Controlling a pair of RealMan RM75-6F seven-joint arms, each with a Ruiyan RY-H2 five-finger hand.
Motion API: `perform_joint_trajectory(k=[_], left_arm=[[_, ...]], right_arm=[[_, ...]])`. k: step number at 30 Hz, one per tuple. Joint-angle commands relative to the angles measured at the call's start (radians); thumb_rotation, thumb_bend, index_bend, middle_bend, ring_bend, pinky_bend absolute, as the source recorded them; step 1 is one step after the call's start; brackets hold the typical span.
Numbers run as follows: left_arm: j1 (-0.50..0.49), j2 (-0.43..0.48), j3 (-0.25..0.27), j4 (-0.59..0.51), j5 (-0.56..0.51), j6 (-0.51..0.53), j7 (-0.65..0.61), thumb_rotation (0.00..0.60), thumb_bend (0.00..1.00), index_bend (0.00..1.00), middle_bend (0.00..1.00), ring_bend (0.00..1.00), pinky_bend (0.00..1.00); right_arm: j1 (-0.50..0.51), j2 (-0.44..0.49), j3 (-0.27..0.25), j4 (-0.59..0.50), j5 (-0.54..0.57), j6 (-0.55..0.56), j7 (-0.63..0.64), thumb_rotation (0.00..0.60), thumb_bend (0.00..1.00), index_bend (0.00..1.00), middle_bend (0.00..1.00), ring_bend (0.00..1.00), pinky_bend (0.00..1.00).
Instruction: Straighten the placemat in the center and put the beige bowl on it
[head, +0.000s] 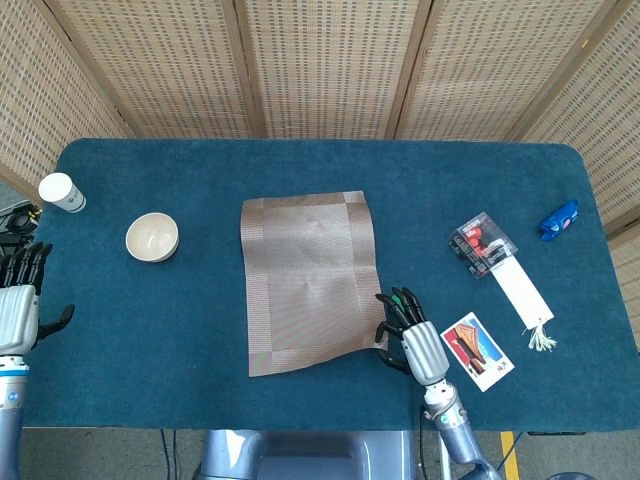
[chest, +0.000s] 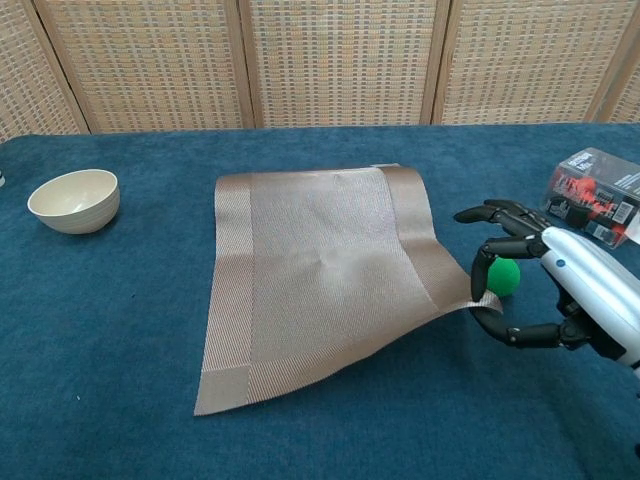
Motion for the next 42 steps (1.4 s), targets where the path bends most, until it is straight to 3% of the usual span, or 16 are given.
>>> perform_joint_trajectory(k=[1,20,34,42], left_arm=[[0.001,0.002,0.004,-0.01,0.01,0.006,0.004,0.6,0.29,0.0,0.0,0.0,0.0],[0.01,0.014,0.016,-0.041,0.047,0.027,0.001,0.6,0.29,0.0,0.0,0.0,0.0],[0.009,0.009,0.02,-0.045,0.051,0.024,0.015,0.6,0.29,0.0,0.0,0.0,0.0],[0.006,0.004,0.021,-0.039,0.048,0.018,0.021,0.6,0.29,0.0,0.0,0.0,0.0]], right_arm=[[-0.017,0.023,-0.013,-0.018,-0.008,0.018,-0.005,0.6,0.59,0.68,0.23,0.04,0.0],[-0.078,0.206,-0.057,-0.117,-0.064,0.1,-0.145,0.6,0.59,0.69,0.23,0.04,0.0],[-0.091,0.358,-0.01,-0.121,-0.021,0.087,-0.228,0.6,0.58,0.69,0.23,0.05,0.0],[-0.092,0.403,0.027,-0.085,0.035,0.043,-0.2,0.6,0.58,0.69,0.24,0.05,0.0]])
